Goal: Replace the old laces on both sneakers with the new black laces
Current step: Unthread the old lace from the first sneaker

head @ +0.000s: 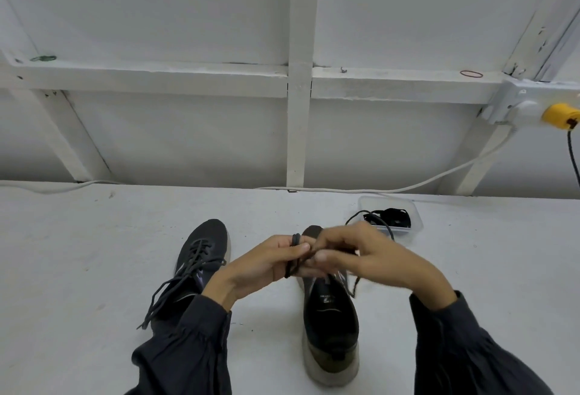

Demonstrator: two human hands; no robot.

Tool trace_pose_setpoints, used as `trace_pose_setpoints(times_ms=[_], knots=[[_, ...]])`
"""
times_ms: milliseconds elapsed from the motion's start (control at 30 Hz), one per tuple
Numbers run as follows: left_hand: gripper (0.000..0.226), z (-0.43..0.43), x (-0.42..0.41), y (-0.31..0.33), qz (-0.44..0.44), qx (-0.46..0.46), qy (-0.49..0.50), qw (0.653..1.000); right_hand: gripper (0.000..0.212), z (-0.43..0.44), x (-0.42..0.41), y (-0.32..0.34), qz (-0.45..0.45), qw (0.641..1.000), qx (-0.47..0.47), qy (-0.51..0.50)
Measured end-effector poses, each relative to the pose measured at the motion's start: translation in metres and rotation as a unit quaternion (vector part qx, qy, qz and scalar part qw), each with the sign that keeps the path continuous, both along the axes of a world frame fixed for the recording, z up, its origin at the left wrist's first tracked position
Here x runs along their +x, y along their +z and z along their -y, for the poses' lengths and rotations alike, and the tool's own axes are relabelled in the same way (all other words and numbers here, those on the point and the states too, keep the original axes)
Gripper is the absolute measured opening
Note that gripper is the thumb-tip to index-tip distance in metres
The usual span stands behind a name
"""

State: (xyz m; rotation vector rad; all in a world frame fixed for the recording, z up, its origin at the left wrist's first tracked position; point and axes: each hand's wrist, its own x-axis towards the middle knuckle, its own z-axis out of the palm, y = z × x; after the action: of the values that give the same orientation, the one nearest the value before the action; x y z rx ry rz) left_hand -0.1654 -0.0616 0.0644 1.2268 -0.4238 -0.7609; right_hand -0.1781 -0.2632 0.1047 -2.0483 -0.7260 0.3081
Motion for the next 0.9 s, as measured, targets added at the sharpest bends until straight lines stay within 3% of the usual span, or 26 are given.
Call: trace_pose_setpoints(times_ms=[267, 467, 600, 833, 900], knots=[[0.043, -0.006, -0.006, -0.005, -0.075, -0.081, -0.063, 0.992, 0.007, -0.010, 0.029, -0.003, 0.084, 0.990, 0.077, -0.086], [0.043, -0.005, -0.007, -0.003, -0.053, -0.078, -0.105, 0.990, 0.007, -0.026, 0.034, -0.019, 0.085, 0.984, 0.108, -0.117], [0.052, -0.010, 0.001, -0.003, -0.058, -0.099, -0.100, 0.988, 0.009, -0.037, 0.036, -0.038, 0.028, 0.982, 0.119, -0.145], [0.074, -0.015, 0.021, 0.006, -0.094, -0.155, -0.049, 0.982, 0.020, -0.050, 0.016, -0.085, -0.001, 0.981, 0.005, -0.194], [0.076, -0.016, 0.026, 0.005, -0.085, -0.140, -0.031, 0.986, 0.033, -0.054, 0.008, -0.088, 0.035, 0.985, -0.034, -0.166]])
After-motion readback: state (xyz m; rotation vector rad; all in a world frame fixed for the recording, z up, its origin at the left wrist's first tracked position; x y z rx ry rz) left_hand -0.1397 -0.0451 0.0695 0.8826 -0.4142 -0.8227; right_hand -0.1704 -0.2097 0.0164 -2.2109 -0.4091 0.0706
